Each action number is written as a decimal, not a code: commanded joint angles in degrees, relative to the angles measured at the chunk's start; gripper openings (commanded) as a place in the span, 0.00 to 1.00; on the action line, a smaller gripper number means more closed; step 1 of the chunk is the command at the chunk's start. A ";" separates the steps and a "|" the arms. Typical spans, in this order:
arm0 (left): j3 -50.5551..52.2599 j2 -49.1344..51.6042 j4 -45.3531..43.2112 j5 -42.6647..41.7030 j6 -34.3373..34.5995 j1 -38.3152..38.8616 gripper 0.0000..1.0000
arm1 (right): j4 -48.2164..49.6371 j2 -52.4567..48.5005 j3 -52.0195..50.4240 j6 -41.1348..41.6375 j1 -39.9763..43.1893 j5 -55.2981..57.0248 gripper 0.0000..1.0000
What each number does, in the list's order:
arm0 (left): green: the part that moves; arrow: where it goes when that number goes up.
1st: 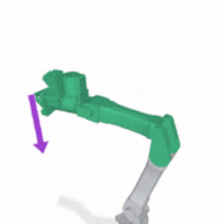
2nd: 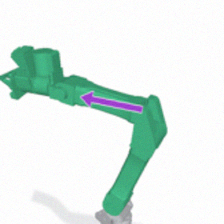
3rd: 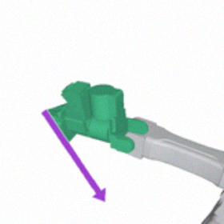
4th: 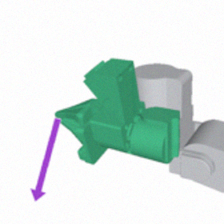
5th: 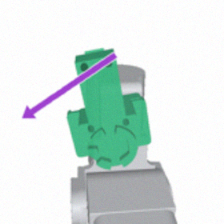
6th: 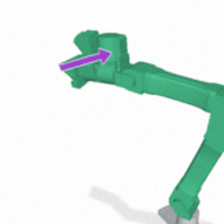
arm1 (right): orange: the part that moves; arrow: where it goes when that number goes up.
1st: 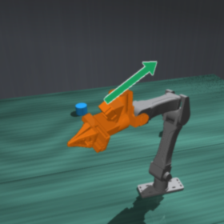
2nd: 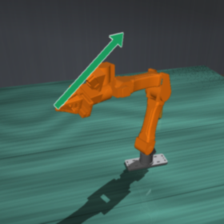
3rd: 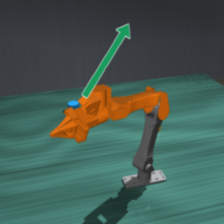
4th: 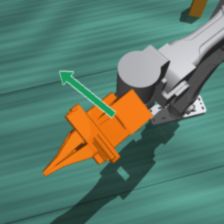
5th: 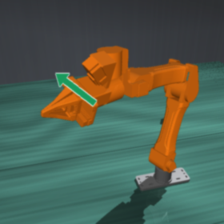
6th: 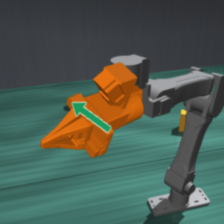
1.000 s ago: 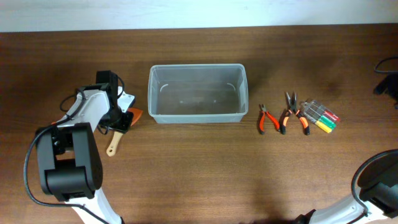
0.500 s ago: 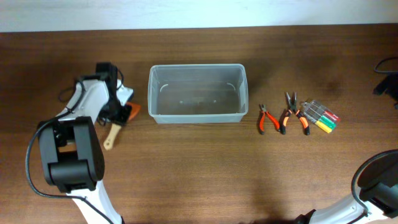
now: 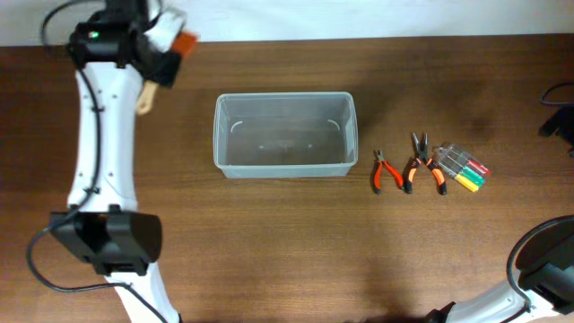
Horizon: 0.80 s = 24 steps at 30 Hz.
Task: Pack container
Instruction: 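Lift the scraper with the left gripper and drop it into the container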
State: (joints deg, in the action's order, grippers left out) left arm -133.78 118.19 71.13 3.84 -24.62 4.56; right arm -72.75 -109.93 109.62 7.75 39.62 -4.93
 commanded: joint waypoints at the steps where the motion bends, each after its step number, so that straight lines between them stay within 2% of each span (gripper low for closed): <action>1: -1.88 -1.01 0.44 -5.20 -6.75 6.86 0.02 | 0.20 -0.04 0.52 0.26 -0.20 0.70 0.98; 4: -0.15 -0.09 0.83 -5.20 -12.66 12.39 0.02 | 0.20 -0.04 0.52 0.26 -0.20 0.70 0.99; 7: 3.43 1.57 1.44 -5.14 -22.88 16.72 0.02 | 0.20 -0.04 0.52 0.26 -0.20 0.70 0.98; 11: 7.67 5.64 1.36 -4.96 -32.46 19.10 0.02 | 0.20 -0.04 0.52 0.26 -0.20 0.70 0.99; 14: 8.37 10.45 1.27 -4.39 -35.34 19.02 0.02 | 0.20 -0.04 0.52 0.26 -0.20 0.70 0.99; 20: 8.39 18.14 -3.56 2.32 -35.34 18.58 0.02 | 0.20 -0.04 0.52 0.26 -0.20 0.70 0.99; 24: 8.39 20.52 -6.49 3.21 -35.28 18.29 0.02 | 0.20 -0.04 0.52 0.26 -0.20 0.70 0.98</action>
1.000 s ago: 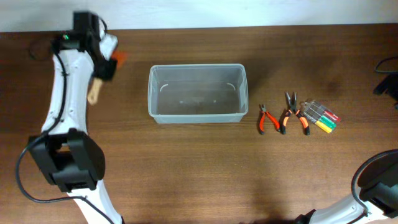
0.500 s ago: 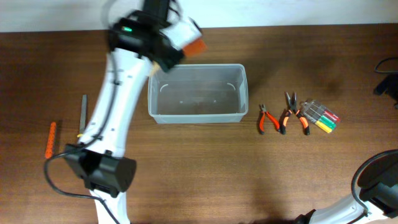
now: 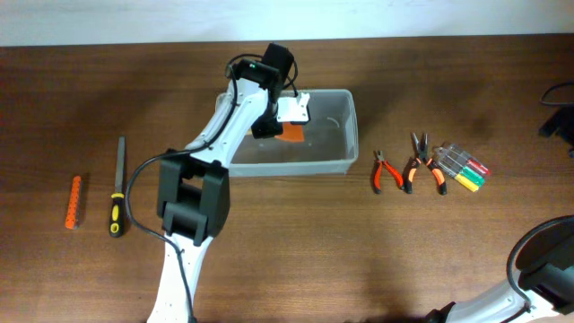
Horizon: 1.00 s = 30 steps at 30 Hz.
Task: Pack container
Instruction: 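Lift the scraper with the left gripper and drop it into the container, then move the left gripper to the yellow-black file and grasp its handle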
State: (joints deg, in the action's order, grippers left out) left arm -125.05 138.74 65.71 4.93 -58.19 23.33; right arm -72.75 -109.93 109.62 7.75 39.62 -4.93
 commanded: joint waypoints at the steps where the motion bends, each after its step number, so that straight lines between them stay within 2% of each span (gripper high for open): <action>1: -0.33 0.02 -1.01 1.99 -1.70 -0.46 0.02 | 0.20 -0.04 0.52 0.26 -0.20 0.70 0.98; 4: -0.63 -0.37 -0.79 3.45 2.36 -0.13 0.04 | 0.20 -0.04 0.52 0.26 -0.20 0.70 0.98; 6: -1.29 -1.05 0.00 6.23 7.08 -0.07 0.18 | 0.20 -0.04 0.52 0.26 -0.20 0.70 0.98; 7: -1.53 -1.73 0.52 7.32 8.94 -0.09 0.29 | 0.20 -0.04 0.52 0.26 -0.20 0.70 0.98; 8: -1.66 -2.86 1.25 7.89 10.36 -0.09 0.71 | 0.20 -0.04 0.52 0.26 -0.20 0.70 0.98; 9: -1.66 -4.31 2.25 7.96 11.26 -0.09 0.98 | 0.20 -0.04 0.52 0.26 -0.22 0.70 0.99; 14: -1.66 -12.92 7.98 7.91 13.44 -0.09 0.99 | 0.20 -0.04 0.52 0.26 -0.20 0.70 0.99; 19: -1.66 -22.56 10.99 8.00 23.63 -0.44 0.99 | 0.20 -0.04 0.52 0.26 -0.20 0.70 0.98; 22: -1.66 -26.86 15.89 8.02 29.75 -2.64 0.99 | 0.20 -0.04 0.52 0.26 -0.20 0.70 0.99; 28: -0.57 -27.04 28.37 7.96 50.90 -16.52 1.00 | 0.20 -0.04 0.52 0.26 -0.20 0.70 0.99; 30: 1.60 -26.18 31.01 7.21 55.74 -22.38 0.93 | 0.20 -0.04 0.52 0.26 -0.20 0.70 0.98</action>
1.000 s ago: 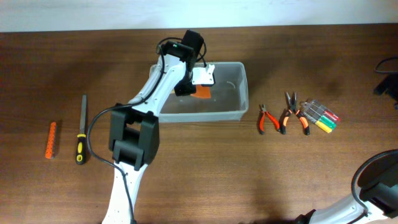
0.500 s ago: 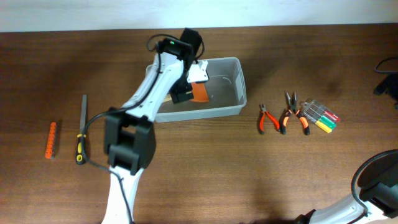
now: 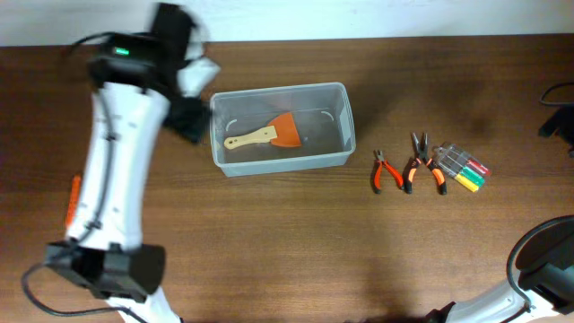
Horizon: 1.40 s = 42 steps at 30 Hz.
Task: Pack container
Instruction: 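Move the left gripper to the yellow-black file and grasp its handle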
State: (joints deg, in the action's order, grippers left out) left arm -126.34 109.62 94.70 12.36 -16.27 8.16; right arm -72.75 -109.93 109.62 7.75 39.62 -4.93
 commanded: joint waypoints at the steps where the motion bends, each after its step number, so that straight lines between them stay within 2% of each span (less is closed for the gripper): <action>1: 5.09 3.13 1.95 -2.29 14.32 -10.25 0.91 | 0.20 -0.04 0.52 0.26 -0.20 0.70 0.98; 4: 13.75 3.15 -2.32 -6.75 14.12 -17.49 0.91 | 0.20 -0.04 0.52 0.26 -0.20 0.70 0.98; 6: 21.35 3.15 -8.26 -7.67 13.94 -21.73 0.93 | 0.20 -0.04 0.52 0.26 -0.20 0.70 0.99; 8: 28.28 3.19 -14.60 -10.16 9.68 -24.57 0.97 | 0.20 -0.04 0.52 0.26 -0.20 0.70 0.99; 10: 33.92 3.21 -20.68 -12.20 5.42 -26.10 0.99 | 0.20 -0.04 0.52 0.26 -0.20 0.70 0.99; 13: 39.93 3.21 -27.43 -11.26 5.07 -27.17 0.99 | 0.20 -0.04 0.52 0.26 -0.20 0.70 0.98; 15: 42.47 3.21 -28.44 -10.95 5.07 -28.04 0.99 | 0.20 -0.04 0.52 0.26 -0.20 0.72 0.98; 19: 45.81 3.21 -30.27 -11.15 5.27 -30.14 0.98 | 0.20 -0.04 0.52 0.26 -0.20 0.70 0.98; 29: 51.36 3.21 -41.79 -11.13 4.74 -31.54 0.99 | 0.20 -0.04 0.52 0.26 -0.20 0.70 0.99; 42: 51.43 6.93 -44.63 -7.43 3.30 -31.58 0.94 | 0.20 -0.04 0.52 0.26 -0.22 0.70 0.98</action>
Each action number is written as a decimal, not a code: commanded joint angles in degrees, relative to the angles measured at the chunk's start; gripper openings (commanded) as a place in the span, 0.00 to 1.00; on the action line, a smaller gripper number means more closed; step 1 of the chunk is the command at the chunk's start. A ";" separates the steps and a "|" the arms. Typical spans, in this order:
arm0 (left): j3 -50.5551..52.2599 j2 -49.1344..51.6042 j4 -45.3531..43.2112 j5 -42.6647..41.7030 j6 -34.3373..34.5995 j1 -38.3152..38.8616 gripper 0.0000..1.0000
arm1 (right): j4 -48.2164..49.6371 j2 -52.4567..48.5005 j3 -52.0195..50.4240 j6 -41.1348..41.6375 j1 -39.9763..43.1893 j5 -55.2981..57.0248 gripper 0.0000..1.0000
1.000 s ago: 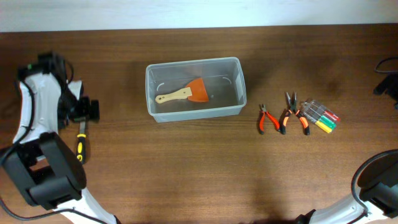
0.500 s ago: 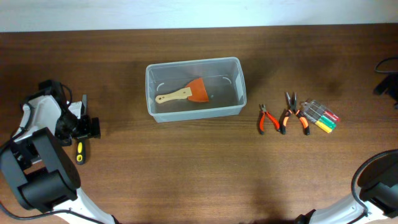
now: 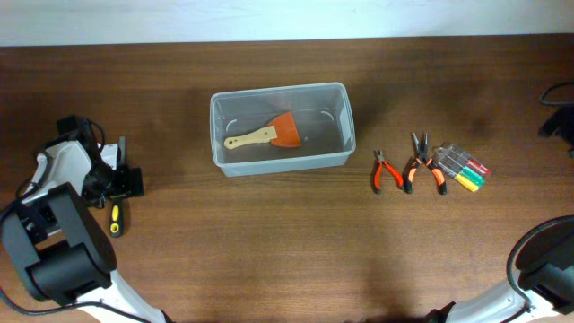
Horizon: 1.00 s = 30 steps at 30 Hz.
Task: Pack container
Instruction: 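Move the left gripper to the yellow-black file and grasp its handle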
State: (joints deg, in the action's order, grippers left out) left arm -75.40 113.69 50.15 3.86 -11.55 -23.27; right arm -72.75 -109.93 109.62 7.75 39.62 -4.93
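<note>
The clear plastic container (image 3: 218, 135) stands at the table's middle. An orange brush with a wooden handle (image 3: 269, 135) lies inside it. At the far left my left gripper (image 3: 117, 183) is low over a file with a yellow and black handle (image 3: 115, 221). Its dark fingers (image 3: 134, 183) stand apart on either side of the file's shaft, so it looks open. Of the right arm only the base (image 3: 545, 267) and a dark part at the right edge (image 3: 556, 121) show.
Two orange-handled pliers (image 3: 387, 170) (image 3: 423, 163) and a pack of coloured screwdrivers (image 3: 462, 168) lie right of the container. The left arm covers the table to the left of the file.
My left gripper has gone from beside the container's left end down to the file at the far left. The brush stays in the container. The right side is unchanged.
The left gripper held the orange brush at the back left, with the container empty. Then it was inside the container with the brush. Then the brush lay in the container and the gripper was beside it. Now the gripper is at the file.
</note>
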 commanded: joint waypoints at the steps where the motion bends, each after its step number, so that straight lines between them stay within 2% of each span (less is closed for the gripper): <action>1: 0.48 3.58 -0.04 1.09 -1.42 -0.15 0.93 | 0.20 -0.04 0.52 0.26 -0.20 0.70 0.98; 6: 0.48 5.31 0.26 1.14 -1.42 -0.15 0.89 | 0.20 -0.04 0.52 0.26 -0.20 0.70 0.99; 9: 0.48 5.38 0.68 1.11 -2.12 -0.15 0.81 | 0.20 -0.04 0.52 0.26 -0.20 0.70 0.98; 12: 0.48 5.38 2.69 1.38 -7.72 -0.15 0.61 | 0.20 -0.04 0.52 0.26 -0.20 0.70 0.99; 19: 0.48 5.38 4.31 3.48 -9.16 -0.15 0.62 | 0.20 -0.04 0.52 0.26 -0.20 0.70 0.98; 30: 0.48 5.40 0.81 3.48 -7.61 -0.15 0.62 | 0.20 -0.04 0.52 0.26 -0.20 0.70 0.99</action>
State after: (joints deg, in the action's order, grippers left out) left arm -76.14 115.74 52.82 4.56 -19.33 -23.27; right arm -72.75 -109.93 109.62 7.73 39.62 -4.93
